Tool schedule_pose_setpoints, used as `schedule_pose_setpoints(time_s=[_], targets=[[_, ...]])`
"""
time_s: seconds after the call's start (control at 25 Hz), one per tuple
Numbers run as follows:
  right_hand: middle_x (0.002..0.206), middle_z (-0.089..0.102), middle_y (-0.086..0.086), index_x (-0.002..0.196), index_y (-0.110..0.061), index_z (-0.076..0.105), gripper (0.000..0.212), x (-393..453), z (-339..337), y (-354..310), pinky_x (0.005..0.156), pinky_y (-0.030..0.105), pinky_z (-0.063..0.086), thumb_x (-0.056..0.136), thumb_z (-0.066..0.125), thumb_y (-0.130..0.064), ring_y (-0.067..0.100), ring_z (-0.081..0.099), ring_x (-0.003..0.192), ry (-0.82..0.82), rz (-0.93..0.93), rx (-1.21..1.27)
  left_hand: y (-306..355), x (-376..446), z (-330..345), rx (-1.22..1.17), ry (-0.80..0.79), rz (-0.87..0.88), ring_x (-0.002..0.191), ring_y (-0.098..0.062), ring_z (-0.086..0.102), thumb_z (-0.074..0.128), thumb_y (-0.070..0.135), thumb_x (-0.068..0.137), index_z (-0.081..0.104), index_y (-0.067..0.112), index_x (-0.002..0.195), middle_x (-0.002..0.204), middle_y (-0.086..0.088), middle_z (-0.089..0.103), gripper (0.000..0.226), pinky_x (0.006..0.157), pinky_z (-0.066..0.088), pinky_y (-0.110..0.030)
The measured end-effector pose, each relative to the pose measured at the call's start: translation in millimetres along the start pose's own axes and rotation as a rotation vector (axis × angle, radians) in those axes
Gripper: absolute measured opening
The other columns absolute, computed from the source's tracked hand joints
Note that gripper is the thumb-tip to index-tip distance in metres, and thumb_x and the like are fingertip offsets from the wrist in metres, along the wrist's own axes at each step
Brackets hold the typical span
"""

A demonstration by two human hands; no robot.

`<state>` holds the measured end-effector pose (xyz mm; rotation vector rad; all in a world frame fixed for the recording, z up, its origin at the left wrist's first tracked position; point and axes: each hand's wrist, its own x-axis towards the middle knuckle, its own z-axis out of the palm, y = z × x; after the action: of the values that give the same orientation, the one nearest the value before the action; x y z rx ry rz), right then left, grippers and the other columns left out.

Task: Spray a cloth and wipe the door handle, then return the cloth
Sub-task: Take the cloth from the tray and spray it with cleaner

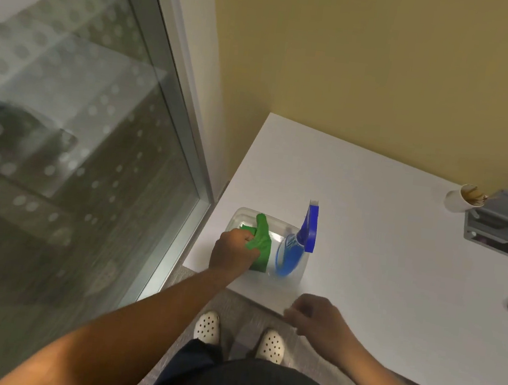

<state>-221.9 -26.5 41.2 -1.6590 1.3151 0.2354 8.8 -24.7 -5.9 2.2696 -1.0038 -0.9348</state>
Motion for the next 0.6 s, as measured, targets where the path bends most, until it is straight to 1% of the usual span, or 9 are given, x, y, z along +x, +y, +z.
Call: schedule_pose_setpoints(time_s=[0.04,0.12,0.2,0.28,0.36,0.44,0.52,0.56,0.6], targets=[[0.114,0.075,-0.008,0.110,-0.028,0.070,0.015,-1.9,8.5,-10.7,0.094,0.033,0.064,0.103,0.068,-0.042,0.009,0.072,0.097,-0.085,0.000,0.077,1.3,-8.4,-5.6,-0.018,0.038,0.070,0.072,-0.025,0.061,0.073,0.012,0.082,0.066,0.014,0.073,0.070,0.002,0.062,0.011,0.053,0.039,-0.021],[0.139,0.067,-0.004,0.140,-0.026,0.058,0.055,1.1,19.7,-40.0,0.105,0.033,0.059,0.096,0.075,-0.053,0.013,0.069,0.118,-0.173,0.056,0.472,1.7,-28.2,-17.7,0.012,0.129,0.261,0.075,-0.018,0.063,0.077,0.016,0.085,0.072,0.011,0.083,0.081,-0.001,0.069,0.007,0.059,0.041,-0.014],[0.138,0.070,0.004,0.144,-0.017,0.055,0.089,12.6,27.5,-61.8,0.112,0.046,0.055,0.075,0.086,-0.064,0.026,0.068,0.126,-0.214,0.104,0.934,-0.2,-51.8,-27.6,0.110,0.158,0.470,0.084,-0.010,0.059,0.081,0.023,0.088,0.074,0.011,0.097,0.093,-0.001,0.070,0.016,0.070,0.046,-0.012],[0.120,0.079,0.007,0.132,-0.016,0.063,0.076,23.2,31.4,-74.3,0.104,0.051,0.060,0.072,0.083,-0.058,0.031,0.072,0.120,-0.190,0.106,1.193,-9.3,-76.6,-30.5,0.294,0.141,0.746,0.092,-0.015,0.063,0.084,0.020,0.085,0.075,0.012,0.103,0.100,-0.003,0.071,0.022,0.073,0.057,-0.021],[0.121,0.078,0.013,0.134,-0.016,0.063,0.066,31.1,36.4,-74.0,0.091,0.048,0.064,0.079,0.081,-0.048,0.033,0.072,0.119,-0.120,0.136,1.348,-20.0,-93.9,-26.0,0.443,0.095,0.997,0.094,-0.019,0.065,0.085,0.016,0.081,0.075,0.011,0.105,0.103,-0.005,0.072,0.027,0.073,0.059,-0.027],[0.126,0.071,0.020,0.144,-0.010,0.058,0.070,35.9,45.0,-69.0,0.085,0.042,0.065,0.087,0.081,-0.042,0.034,0.071,0.118,-0.079,0.169,1.398,-30.5,-98.4,-25.1,0.485,0.036,1.116,0.097,-0.018,0.063,0.081,0.019,0.086,0.074,0.011,0.109,0.107,-0.004,0.072,0.026,0.079,0.056,-0.027],[0.115,0.070,0.021,0.145,-0.001,0.054,0.066,38.2,53.1,-62.2,0.071,0.037,0.067,0.093,0.077,-0.034,0.032,0.071,0.105,-0.072,0.230,1.413,-41.5,-101.0,-28.8,0.498,0.026,1.242,0.102,-0.018,0.061,0.077,0.021,0.090,0.075,0.012,0.106,0.111,-0.005,0.072,0.018,0.085,0.054,-0.029],[0.117,0.070,0.022,0.145,0.000,0.053,0.069,39.4,56.4,-56.5,0.069,0.039,0.068,0.089,0.082,-0.027,0.033,0.071,0.103,-0.082,0.282,1.438,-45.9,-104.7,-31.1,0.467,0.037,1.265,0.104,-0.019,0.062,0.075,0.022,0.092,0.075,0.012,0.102,0.112,-0.006,0.072,0.014,0.086,0.054,-0.030],[0.126,0.069,0.024,0.148,-0.001,0.051,0.085,40.3,58.7,-50.5,0.075,0.044,0.068,0.077,0.093,-0.021,0.037,0.071,0.110,-0.102,0.303,1.474,-47.7,-110.5,-33.3,0.367,0.065,1.204,0.102,-0.020,0.064,0.072,0.022,0.092,0.074,0.012,0.098,0.111,-0.006,0.072,0.012,0.085,0.054,-0.030]])
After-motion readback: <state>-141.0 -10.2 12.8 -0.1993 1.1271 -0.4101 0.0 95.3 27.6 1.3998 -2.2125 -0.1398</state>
